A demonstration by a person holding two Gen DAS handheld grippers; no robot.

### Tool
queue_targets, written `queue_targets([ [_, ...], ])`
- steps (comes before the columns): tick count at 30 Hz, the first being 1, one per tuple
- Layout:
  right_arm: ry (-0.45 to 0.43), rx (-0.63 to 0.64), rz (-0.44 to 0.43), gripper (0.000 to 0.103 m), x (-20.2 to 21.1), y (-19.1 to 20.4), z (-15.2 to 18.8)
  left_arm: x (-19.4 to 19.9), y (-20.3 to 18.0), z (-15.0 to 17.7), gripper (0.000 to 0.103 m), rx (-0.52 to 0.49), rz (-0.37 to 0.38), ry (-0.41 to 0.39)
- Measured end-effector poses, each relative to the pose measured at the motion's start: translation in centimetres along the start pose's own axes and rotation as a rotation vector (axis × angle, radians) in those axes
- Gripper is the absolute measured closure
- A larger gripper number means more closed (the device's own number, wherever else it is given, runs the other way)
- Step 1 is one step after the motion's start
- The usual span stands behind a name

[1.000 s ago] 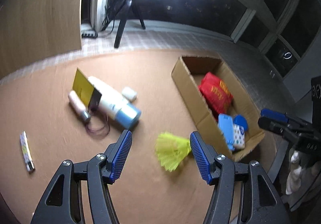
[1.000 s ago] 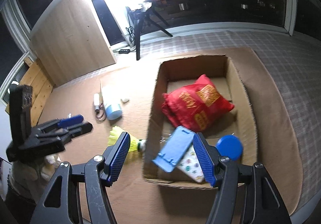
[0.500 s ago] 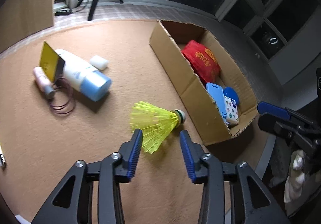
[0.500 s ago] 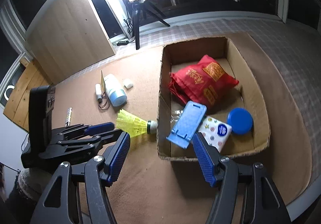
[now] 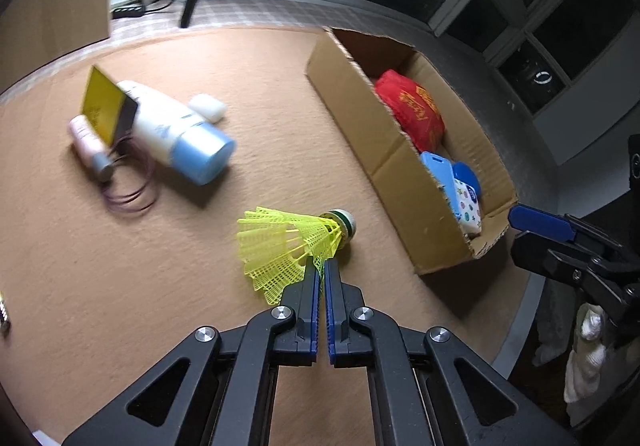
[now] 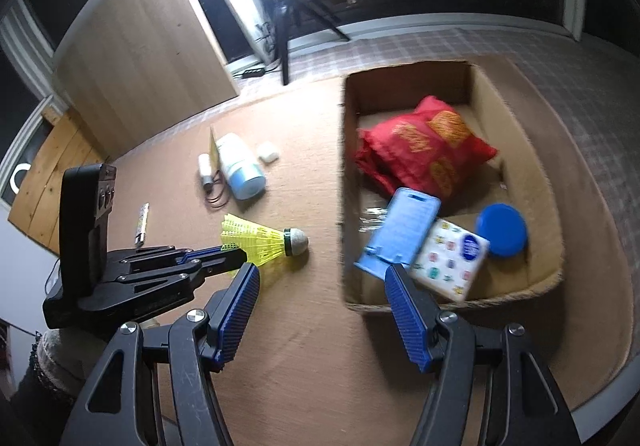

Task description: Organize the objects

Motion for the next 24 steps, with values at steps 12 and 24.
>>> queue_targets([
  [12, 0.135, 0.045, -0.141, 0.041, -7.3, 5.6, 0.2, 2.1, 4.5, 3.5, 0.086, 0.057, -0.027, 0.0],
  [24, 0.229, -0.128, -0.179, 0.041, -13.3, 2.4, 0.3, 0.4, 3.9, 3.2, 0.066, 0.055, 0.001, 0.007],
])
Point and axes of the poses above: each gripper's, at about its wrist camera, not at the fingertips, and x roughly against the way its jaws point, y to its left, z to its underside, the point moved 7 cm from there along -x, roughly the way its jaws point, and after that the axes turned 13 degrees about -z, right-handed, at the moved point
